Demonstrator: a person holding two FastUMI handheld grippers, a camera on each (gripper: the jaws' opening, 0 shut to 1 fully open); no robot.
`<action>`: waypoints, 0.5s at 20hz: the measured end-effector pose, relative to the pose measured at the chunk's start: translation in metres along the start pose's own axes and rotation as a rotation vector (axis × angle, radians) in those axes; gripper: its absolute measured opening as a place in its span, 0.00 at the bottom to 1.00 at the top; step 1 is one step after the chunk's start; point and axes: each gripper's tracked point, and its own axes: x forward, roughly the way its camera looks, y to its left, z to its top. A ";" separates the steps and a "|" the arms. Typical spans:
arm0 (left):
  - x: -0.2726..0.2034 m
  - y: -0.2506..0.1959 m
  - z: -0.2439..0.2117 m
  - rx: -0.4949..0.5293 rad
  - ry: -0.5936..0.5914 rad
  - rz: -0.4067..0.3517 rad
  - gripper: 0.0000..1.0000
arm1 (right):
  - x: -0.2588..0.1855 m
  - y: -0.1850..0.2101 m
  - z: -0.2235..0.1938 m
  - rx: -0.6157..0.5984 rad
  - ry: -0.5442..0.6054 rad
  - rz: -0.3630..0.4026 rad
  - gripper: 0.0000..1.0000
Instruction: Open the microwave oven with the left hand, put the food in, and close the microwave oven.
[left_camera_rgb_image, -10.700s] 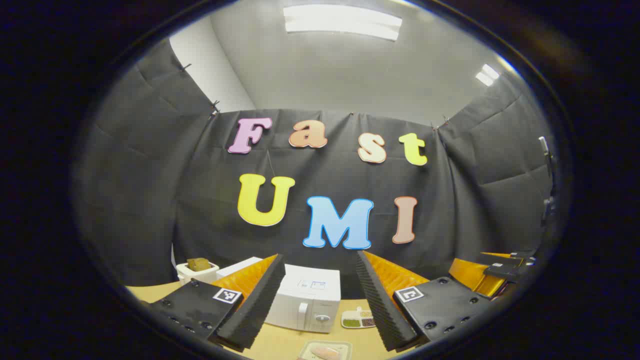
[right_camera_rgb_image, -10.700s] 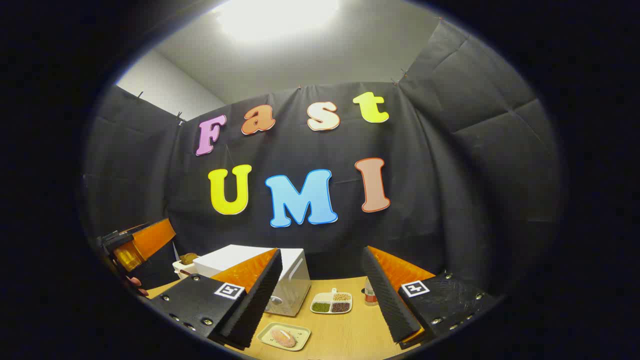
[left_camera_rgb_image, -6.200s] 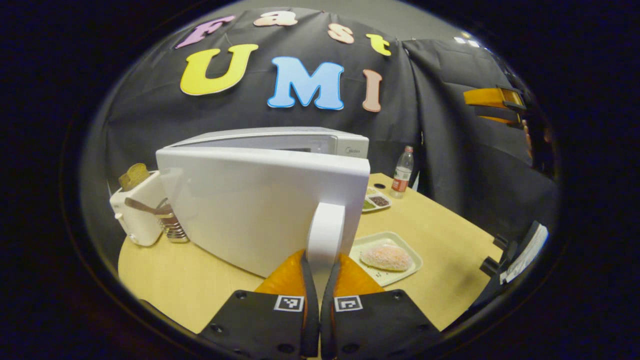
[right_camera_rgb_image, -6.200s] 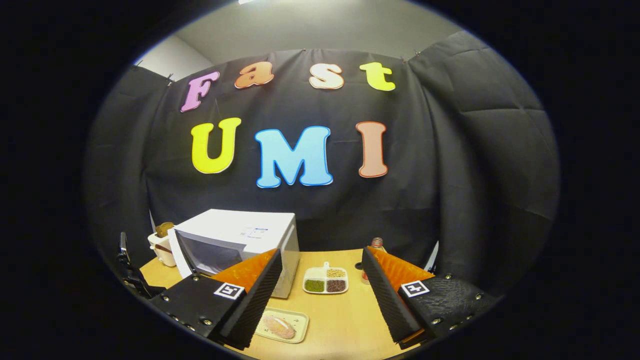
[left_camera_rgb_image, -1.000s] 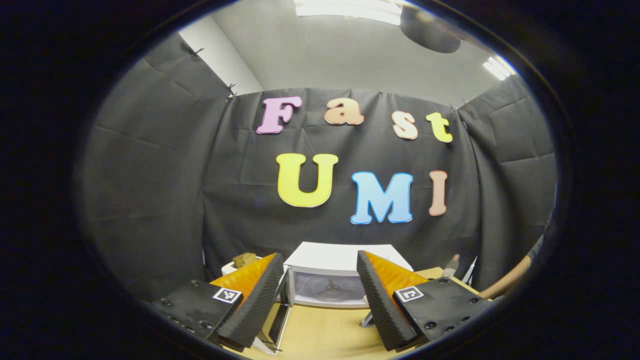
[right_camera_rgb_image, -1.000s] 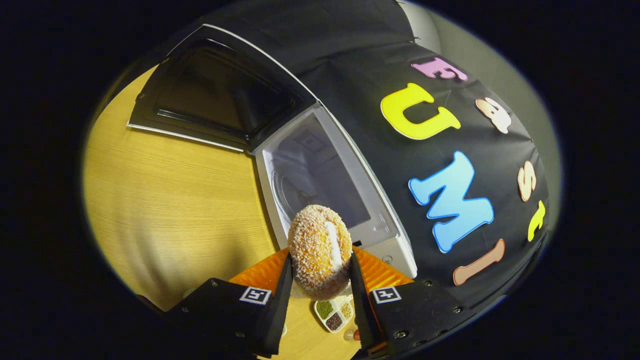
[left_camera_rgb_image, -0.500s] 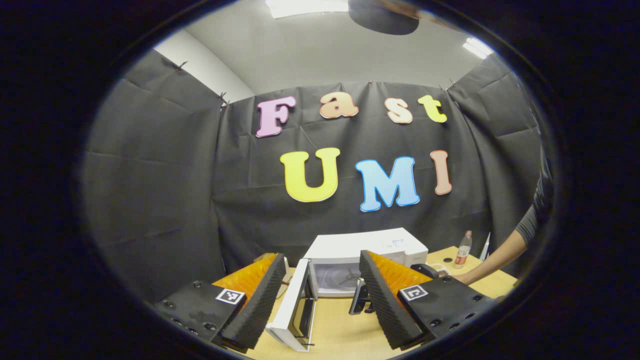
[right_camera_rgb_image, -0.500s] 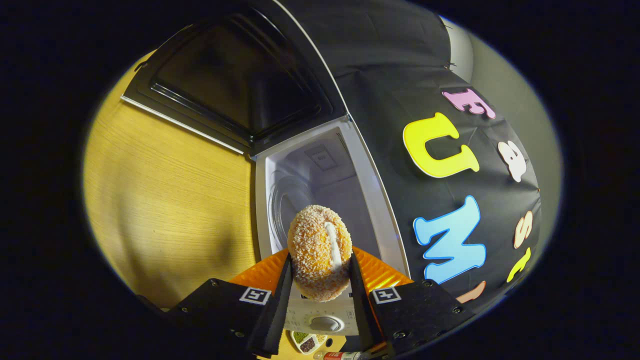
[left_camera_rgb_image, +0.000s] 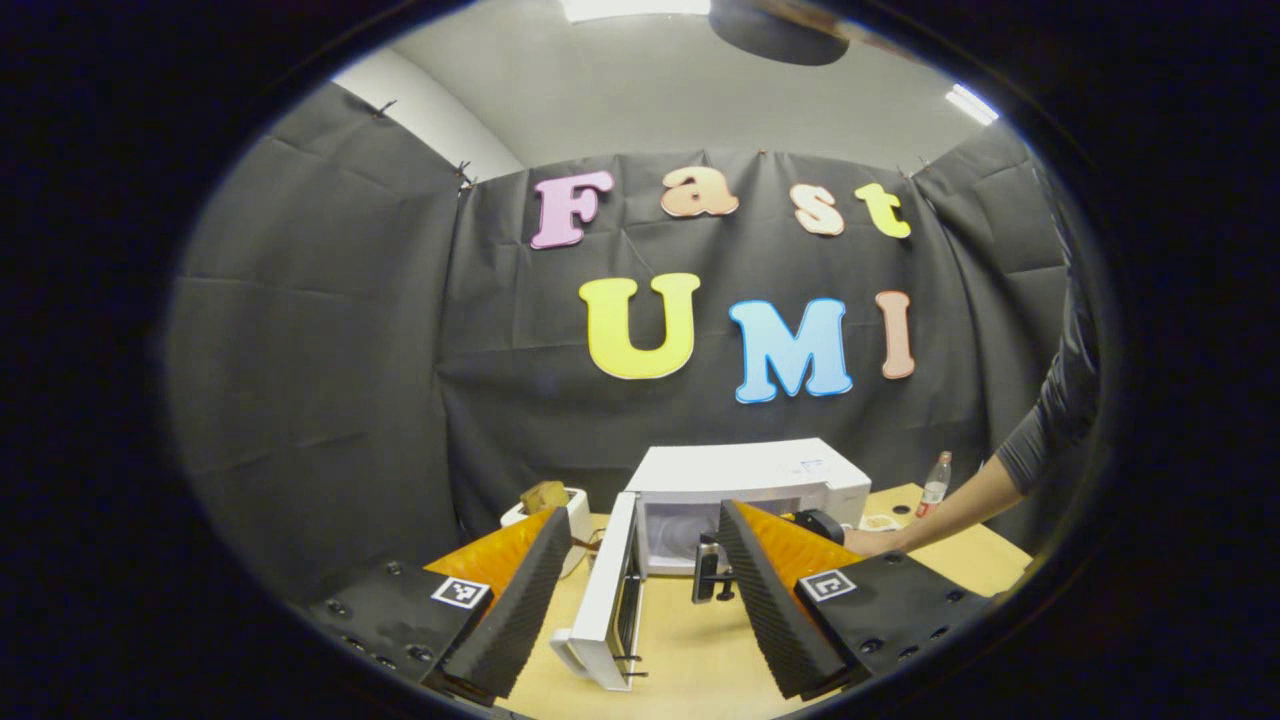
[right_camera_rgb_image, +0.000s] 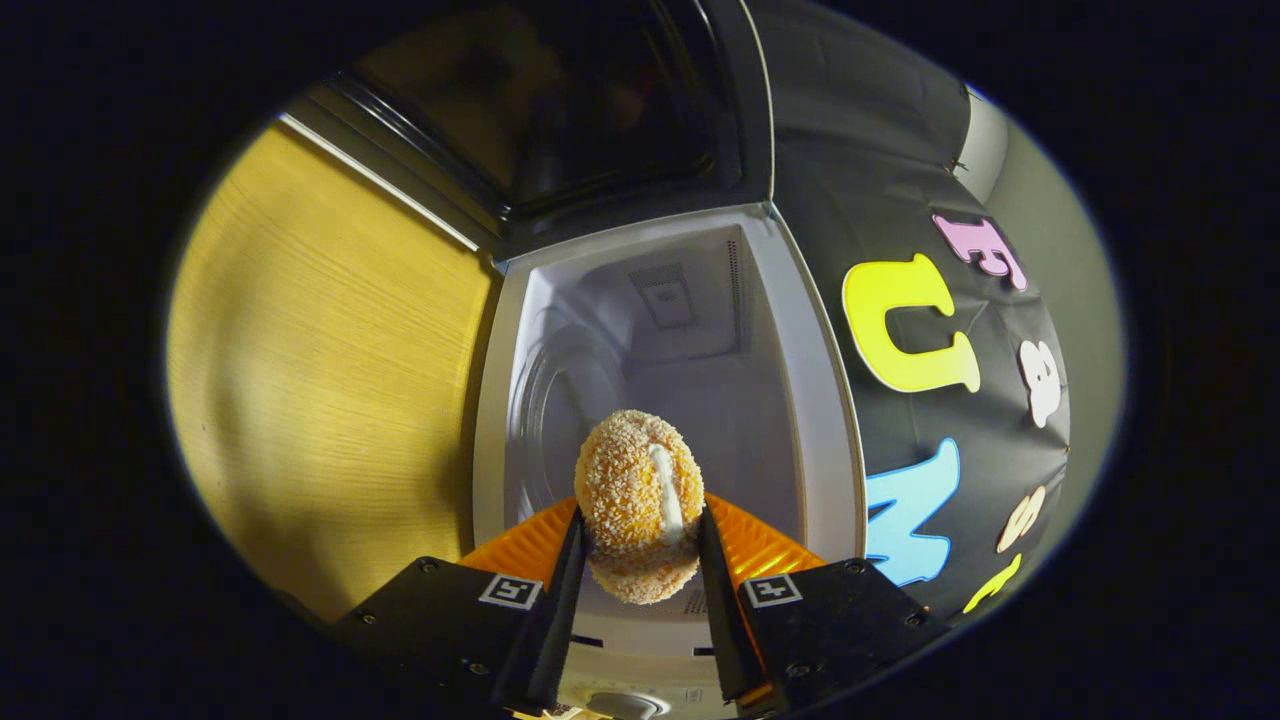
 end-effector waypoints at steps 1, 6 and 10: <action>0.000 0.004 0.001 -0.001 0.003 0.006 0.97 | 0.006 0.000 0.000 -0.010 0.009 -0.002 0.59; -0.007 0.026 -0.010 -0.016 0.026 0.043 0.94 | 0.035 -0.004 -0.005 0.000 0.066 -0.008 0.59; -0.008 0.037 -0.017 -0.023 0.042 0.070 0.97 | 0.042 -0.001 0.000 0.010 0.065 0.002 0.59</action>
